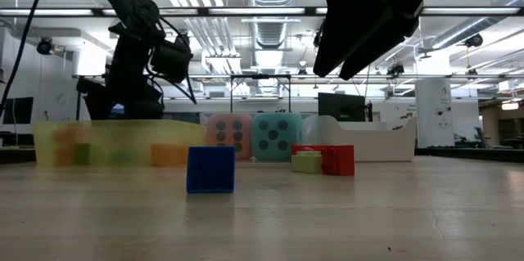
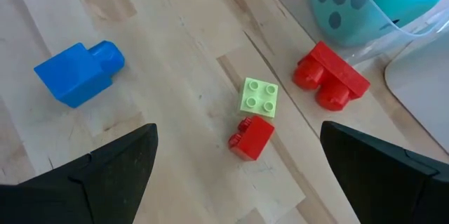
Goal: Pick & Place Toys
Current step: Put the light blue game piece into the yellow bin
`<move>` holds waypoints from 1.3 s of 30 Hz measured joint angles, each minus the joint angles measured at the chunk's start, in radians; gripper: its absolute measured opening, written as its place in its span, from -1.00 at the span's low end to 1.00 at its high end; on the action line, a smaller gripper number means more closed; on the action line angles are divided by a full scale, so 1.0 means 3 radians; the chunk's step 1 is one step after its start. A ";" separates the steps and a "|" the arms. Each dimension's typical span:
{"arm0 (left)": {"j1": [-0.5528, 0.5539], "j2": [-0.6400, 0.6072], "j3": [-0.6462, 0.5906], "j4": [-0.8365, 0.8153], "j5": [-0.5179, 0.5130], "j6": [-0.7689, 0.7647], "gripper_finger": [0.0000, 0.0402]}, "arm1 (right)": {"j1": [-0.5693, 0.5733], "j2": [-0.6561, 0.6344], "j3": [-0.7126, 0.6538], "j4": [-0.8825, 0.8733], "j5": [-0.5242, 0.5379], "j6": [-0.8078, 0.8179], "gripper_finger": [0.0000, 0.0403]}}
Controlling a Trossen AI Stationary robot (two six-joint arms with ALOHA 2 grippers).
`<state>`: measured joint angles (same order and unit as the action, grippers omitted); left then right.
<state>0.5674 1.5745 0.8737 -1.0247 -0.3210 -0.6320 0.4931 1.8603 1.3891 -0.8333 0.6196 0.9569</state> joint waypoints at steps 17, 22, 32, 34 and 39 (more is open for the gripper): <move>-0.0964 -0.1080 0.0169 -0.0576 0.0017 -0.0259 0.59 | -0.0006 0.0001 -0.0017 -0.0008 -0.0423 0.0579 0.96; -0.1742 -0.1262 0.0169 -0.0435 0.0112 -0.0433 0.59 | 0.0023 0.0001 -0.0018 -0.0001 -0.0786 0.0564 0.96; -0.2850 -0.1267 0.0169 0.0948 0.0077 -0.0325 0.59 | 0.0350 0.0024 -0.0019 0.0019 -0.1434 -0.0460 0.96; -0.2928 -0.1268 0.0169 0.1077 0.0076 -0.0284 0.59 | 0.0457 0.0024 -0.0019 0.0075 -0.1431 -0.0672 0.96; -0.2959 -0.1267 0.0169 0.1133 0.0073 -0.0328 0.59 | 0.0613 0.0128 -0.0019 0.0509 -0.1397 -0.0907 0.96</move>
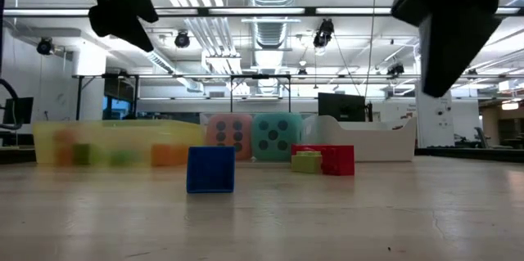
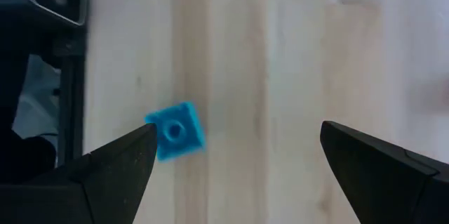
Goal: Pick & Place Toys
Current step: Put the light blue game piece into the yellow bin
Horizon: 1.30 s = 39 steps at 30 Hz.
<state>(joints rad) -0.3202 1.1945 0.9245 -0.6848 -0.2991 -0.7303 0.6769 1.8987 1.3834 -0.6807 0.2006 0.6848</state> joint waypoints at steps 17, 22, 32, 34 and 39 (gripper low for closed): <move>-0.0005 0.0000 -0.0160 0.0226 -0.0260 -0.0213 0.59 | 0.0176 0.0936 0.0993 -0.0450 0.0014 -0.0620 0.96; -0.0005 0.0000 -0.0160 0.0240 -0.0250 -0.0212 0.59 | 0.0173 0.1047 0.1091 -0.0582 -0.0101 -0.0634 0.96; -0.0005 0.0000 -0.0160 0.0278 -0.0251 -0.0210 0.59 | 0.0172 0.1101 0.1041 -0.0622 -0.0343 -0.0687 0.73; -0.0005 0.0000 -0.0160 0.0281 -0.0250 -0.0207 0.59 | 0.0172 0.1100 0.1038 -0.0614 -0.0372 -0.0684 0.53; -0.0005 0.0000 -0.0160 0.0287 -0.0251 -0.0201 0.59 | 0.0174 0.1100 0.1047 -0.0630 -0.0346 -0.0703 -0.05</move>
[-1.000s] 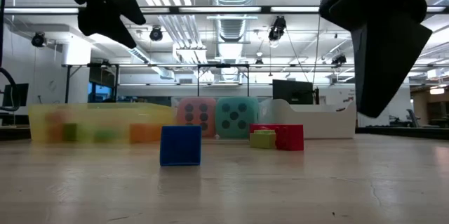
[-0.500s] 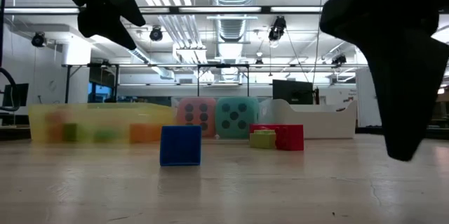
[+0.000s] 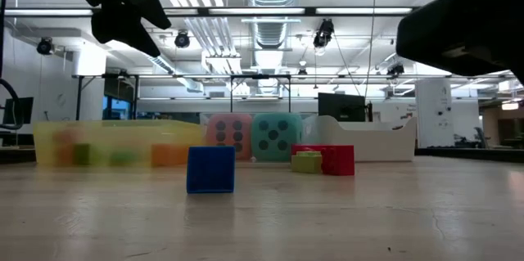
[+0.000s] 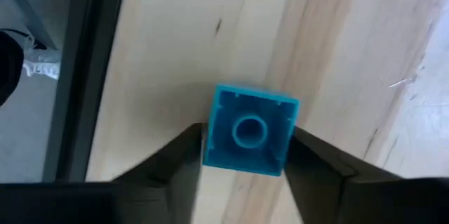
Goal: Pick & Place Toys
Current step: Put the light blue game piece into the yellow bin
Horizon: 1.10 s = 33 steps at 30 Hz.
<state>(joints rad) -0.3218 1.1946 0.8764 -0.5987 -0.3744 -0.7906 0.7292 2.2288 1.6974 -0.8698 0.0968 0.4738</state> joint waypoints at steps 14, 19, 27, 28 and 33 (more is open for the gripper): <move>0.0000 0.0000 0.0000 0.0051 -0.0010 -0.0137 0.59 | -0.0003 -0.0016 -0.0001 -0.0022 0.0363 0.0098 -0.37; 0.0003 0.0000 0.0000 0.0326 -0.0127 -0.0491 0.59 | -0.0004 -0.0157 -0.0003 -0.0216 0.0932 0.0146 -0.36; -0.0038 0.0120 -0.0003 0.1081 -0.0079 -0.0507 0.59 | -0.0079 -0.0466 -0.0001 -0.0320 0.2285 0.0075 -0.35; -0.0038 0.0163 -0.0003 0.1201 -0.0073 -0.0497 0.59 | -0.0104 -0.0507 -0.0001 -0.0320 0.2478 0.0054 -0.35; -0.0038 0.0402 -0.0004 0.1797 -0.0059 -0.0499 0.59 | -0.0250 -0.0739 -0.0001 -0.0324 0.3069 -0.0108 -0.35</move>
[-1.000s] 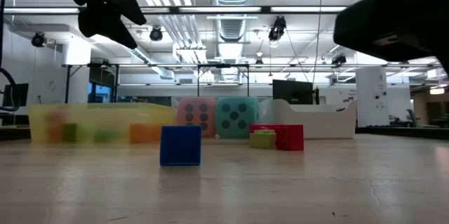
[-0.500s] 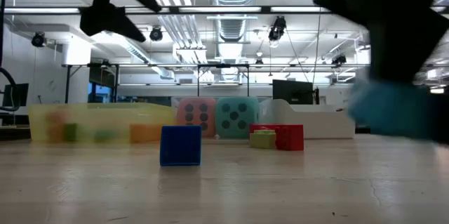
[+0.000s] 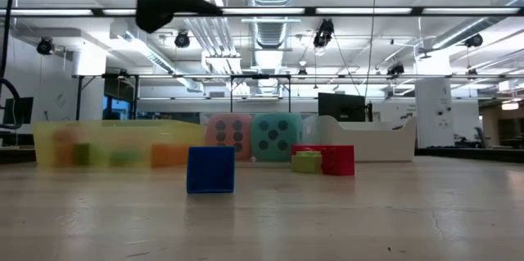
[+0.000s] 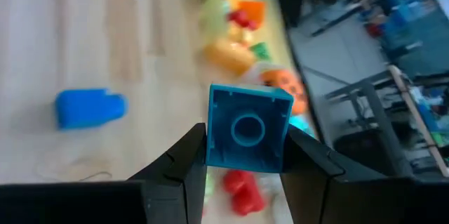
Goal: Pick & Place Toys
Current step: Put the light blue game piece into the yellow bin
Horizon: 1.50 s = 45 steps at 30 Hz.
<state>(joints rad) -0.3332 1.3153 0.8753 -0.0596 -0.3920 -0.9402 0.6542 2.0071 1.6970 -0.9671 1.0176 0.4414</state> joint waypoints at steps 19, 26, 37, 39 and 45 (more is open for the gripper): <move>0.0041 0.0493 0.0055 0.1065 0.0112 -0.0009 0.59 | -0.0419 -0.0253 -0.0005 0.0434 0.0100 -0.0705 -0.34; 0.0089 0.0536 0.0055 0.1095 0.0111 0.0043 0.59 | -0.0441 -0.0253 -0.0005 0.0696 0.0052 -0.1023 -0.34; 0.0103 0.0536 0.0061 0.1119 0.0111 0.0180 -0.08 | -0.0475 -0.0245 -0.0005 0.0709 -0.0008 -0.1047 -0.34; 0.0103 0.0536 0.0062 0.1124 0.0122 0.0198 -0.29 | -0.0491 -0.0240 -0.0005 0.0716 -0.0016 -0.1047 -0.34; 0.0106 0.0536 0.0061 0.1100 0.0123 0.0242 -0.59 | -0.0509 -0.0240 -0.0009 0.0700 -0.0013 -0.1029 -0.34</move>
<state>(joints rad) -0.3016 1.4761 0.8936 0.2703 -0.3550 -0.8677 0.5014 1.9350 1.6943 -0.7570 1.0138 0.1325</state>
